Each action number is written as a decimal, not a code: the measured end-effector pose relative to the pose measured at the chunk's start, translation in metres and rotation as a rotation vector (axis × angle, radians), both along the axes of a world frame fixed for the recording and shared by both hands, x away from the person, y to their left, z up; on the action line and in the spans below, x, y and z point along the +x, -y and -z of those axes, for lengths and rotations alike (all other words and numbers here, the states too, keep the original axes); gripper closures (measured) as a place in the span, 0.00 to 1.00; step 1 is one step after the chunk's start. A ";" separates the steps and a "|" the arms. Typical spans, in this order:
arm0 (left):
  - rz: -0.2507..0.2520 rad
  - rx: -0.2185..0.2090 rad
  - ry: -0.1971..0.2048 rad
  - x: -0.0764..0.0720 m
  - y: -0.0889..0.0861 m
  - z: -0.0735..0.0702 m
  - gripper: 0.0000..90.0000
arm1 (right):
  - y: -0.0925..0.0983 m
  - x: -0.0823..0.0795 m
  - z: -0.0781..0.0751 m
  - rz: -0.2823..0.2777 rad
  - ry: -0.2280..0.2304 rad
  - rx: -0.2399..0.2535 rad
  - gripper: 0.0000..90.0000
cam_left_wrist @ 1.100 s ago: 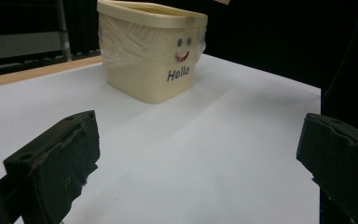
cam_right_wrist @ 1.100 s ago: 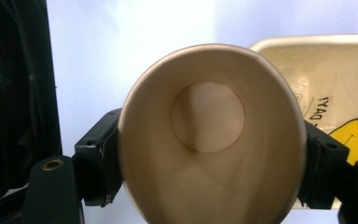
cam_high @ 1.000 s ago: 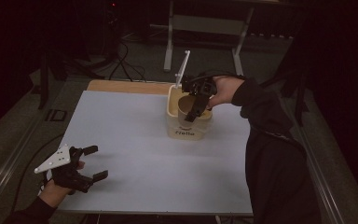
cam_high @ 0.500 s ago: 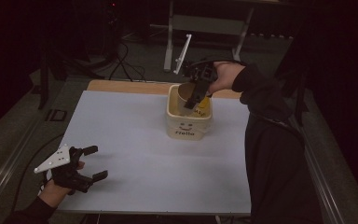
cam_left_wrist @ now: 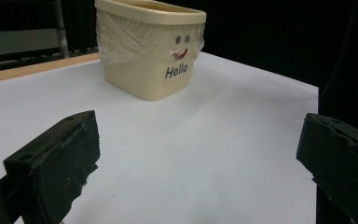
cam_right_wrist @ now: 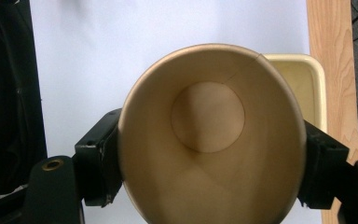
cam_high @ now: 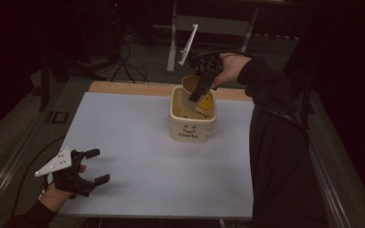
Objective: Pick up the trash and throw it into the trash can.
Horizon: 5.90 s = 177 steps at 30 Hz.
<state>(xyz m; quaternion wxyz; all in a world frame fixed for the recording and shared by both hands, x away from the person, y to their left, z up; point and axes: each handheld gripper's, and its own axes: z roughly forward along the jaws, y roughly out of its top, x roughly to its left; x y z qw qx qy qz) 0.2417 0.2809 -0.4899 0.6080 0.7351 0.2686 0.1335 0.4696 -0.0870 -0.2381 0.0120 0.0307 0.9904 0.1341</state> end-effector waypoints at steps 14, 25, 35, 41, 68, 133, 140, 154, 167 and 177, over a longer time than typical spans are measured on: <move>-0.001 0.000 -0.001 -0.002 -0.001 0.000 0.00 | 0.004 0.016 0.001 0.020 0.005 0.000 0.27; 0.000 0.002 -0.002 -0.003 -0.002 0.001 0.00 | 0.012 0.032 0.005 0.064 0.010 -0.005 0.27; 0.001 0.003 -0.007 -0.003 -0.002 0.001 0.00 | 0.013 0.041 0.006 0.090 0.014 -0.004 0.27; 0.001 0.004 -0.008 -0.003 -0.002 0.001 0.00 | 0.013 0.046 0.009 0.114 0.006 -0.011 0.26; 0.006 0.011 -0.001 -0.002 -0.001 0.001 0.00 | 0.011 0.046 0.002 0.207 -0.007 0.011 0.10; 0.023 0.020 0.003 -0.001 0.003 0.001 0.00 | 0.065 -0.047 0.091 0.235 -0.005 0.232 0.11; 0.024 0.021 0.004 -0.001 0.003 0.000 0.00 | 0.070 -0.060 0.104 0.227 -0.002 0.273 0.11; 0.022 0.022 0.004 -0.002 0.002 0.000 0.00 | 0.083 -0.084 0.137 0.216 -0.034 0.329 0.11; 0.023 0.022 0.005 -0.002 0.002 0.000 0.00 | 0.091 -0.110 0.167 0.218 -0.036 0.391 0.11; 0.027 0.018 0.003 -0.001 0.002 0.000 0.00 | 0.102 -0.123 0.191 0.260 -0.019 0.459 0.11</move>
